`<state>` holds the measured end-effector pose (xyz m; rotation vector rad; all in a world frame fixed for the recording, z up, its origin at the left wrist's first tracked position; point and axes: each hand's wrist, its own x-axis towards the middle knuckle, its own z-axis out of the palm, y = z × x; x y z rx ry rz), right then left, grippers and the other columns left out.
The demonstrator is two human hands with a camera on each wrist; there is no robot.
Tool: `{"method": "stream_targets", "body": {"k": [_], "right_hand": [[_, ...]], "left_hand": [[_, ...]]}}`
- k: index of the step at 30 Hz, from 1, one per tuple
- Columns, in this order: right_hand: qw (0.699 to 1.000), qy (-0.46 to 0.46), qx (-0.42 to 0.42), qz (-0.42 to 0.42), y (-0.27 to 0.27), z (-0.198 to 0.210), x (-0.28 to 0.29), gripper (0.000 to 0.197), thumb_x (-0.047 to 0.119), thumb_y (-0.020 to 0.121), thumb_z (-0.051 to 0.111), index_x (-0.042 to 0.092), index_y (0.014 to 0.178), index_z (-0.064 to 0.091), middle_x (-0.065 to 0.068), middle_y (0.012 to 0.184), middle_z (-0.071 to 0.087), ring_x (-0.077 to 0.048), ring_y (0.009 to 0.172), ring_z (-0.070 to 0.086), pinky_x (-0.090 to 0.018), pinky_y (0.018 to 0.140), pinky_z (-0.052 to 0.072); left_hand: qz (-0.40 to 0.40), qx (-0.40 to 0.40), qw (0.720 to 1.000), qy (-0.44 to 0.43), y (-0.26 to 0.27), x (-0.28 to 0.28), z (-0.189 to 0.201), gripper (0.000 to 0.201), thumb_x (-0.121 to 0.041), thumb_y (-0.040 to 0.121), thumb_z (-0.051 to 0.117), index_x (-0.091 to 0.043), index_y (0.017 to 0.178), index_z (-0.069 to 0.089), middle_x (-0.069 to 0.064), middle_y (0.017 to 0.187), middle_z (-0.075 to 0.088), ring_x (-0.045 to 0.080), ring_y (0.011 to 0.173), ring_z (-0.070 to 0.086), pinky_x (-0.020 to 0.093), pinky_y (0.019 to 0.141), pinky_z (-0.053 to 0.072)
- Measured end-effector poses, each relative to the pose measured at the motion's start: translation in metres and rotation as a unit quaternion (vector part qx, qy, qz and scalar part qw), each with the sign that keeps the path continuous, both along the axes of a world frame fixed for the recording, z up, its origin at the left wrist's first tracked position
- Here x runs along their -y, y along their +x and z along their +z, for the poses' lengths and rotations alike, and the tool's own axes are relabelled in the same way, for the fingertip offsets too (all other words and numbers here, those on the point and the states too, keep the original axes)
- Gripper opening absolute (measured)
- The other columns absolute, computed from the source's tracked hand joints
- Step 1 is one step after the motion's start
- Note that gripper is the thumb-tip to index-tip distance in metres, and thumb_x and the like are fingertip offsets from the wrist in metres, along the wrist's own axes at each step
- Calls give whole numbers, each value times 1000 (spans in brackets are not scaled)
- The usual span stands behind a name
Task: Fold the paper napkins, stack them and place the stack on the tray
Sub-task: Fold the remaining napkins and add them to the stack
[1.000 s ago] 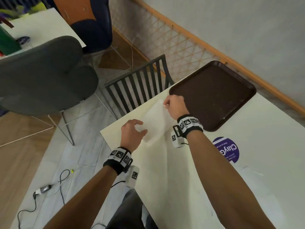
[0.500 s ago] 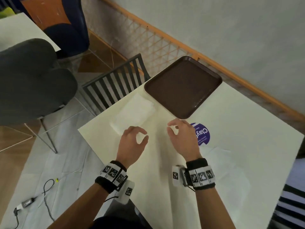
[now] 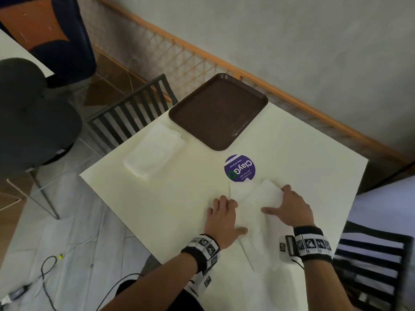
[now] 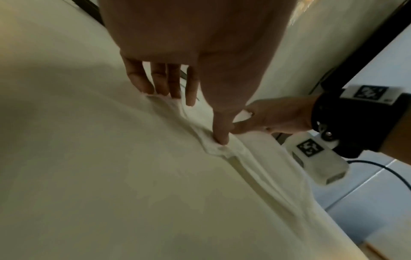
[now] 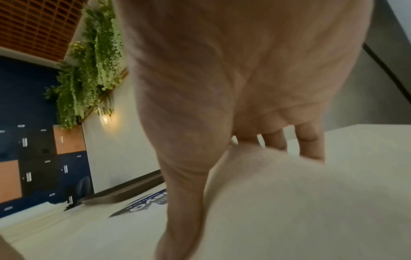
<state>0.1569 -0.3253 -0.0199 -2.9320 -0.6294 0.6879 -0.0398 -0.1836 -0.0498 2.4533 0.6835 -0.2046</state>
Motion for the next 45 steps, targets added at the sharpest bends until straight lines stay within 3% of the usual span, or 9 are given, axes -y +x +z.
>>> {"method": "stream_targets", "body": {"k": [9,14,18,22,28,34,37,41,45], "right_hand": [[981,179,69,-31,-18,7,3,19,32,96,79,28,106,63,2,106,64,-28,87,59,-38,75,44],[965,258,45,-14,-22,18,4,39,27,81,96,22,76,57,5,104,64,-25,97,58,-37,76,45],[927,341,-111,108,-36,73,-5,47,25,92,87,20,79,43,10,69,55,-17,68,46,-27,66,41],[883,418,-190,98,-49,140,-23,32,23,103,75,10,97,46,-3,91,81,-19,77,72,-32,67,55],[779,609,-125,-74,-48,165,-35,23,19,105,71,6,114,55,-3,94,82,-16,79,76,-25,64,58],[825,536,-174,-38,-47,112,-47,35,13,90,87,14,124,78,5,117,83,-14,108,79,-39,92,65],[808,559,-187,-16,-46,97,-50,14,4,90,85,6,103,81,-5,101,82,-16,98,75,-36,85,56],[764,605,-223,26,-42,87,-57,24,-28,84,69,-6,93,77,-20,122,78,-40,122,72,-57,103,56],[770,599,-219,7,-43,83,-68,30,-24,89,69,-2,109,72,-19,116,79,-37,110,76,-45,84,62]], "left_hand": [[8,-6,1000,-17,7,-12,-1,68,-53,78,85,-27,132,54,-2,131,37,24,123,37,37,101,37],[16,19,999,-21,5,-30,6,80,-54,73,89,-29,138,50,-3,134,37,22,126,36,36,104,38],[46,141,978,-150,2,-55,34,116,-58,62,97,-31,156,35,-14,148,36,7,133,27,33,117,34],[19,176,951,-254,7,-75,89,104,-52,59,102,-42,148,49,-24,141,58,1,134,50,25,111,44],[120,281,878,-369,-2,-109,141,31,-16,87,88,-10,116,80,1,109,83,18,100,80,31,85,64],[156,295,859,-387,-19,-128,138,31,-17,97,78,-11,127,74,5,113,82,26,102,80,45,91,65],[149,299,865,-375,-29,-136,127,25,-7,96,77,-7,121,77,8,112,82,29,104,79,50,95,63],[110,338,879,-317,-38,-147,121,24,17,92,69,1,106,81,11,108,81,29,106,77,43,97,62],[107,354,873,-316,-41,-157,122,27,16,99,58,2,108,79,12,109,80,30,106,76,44,96,62]]}}
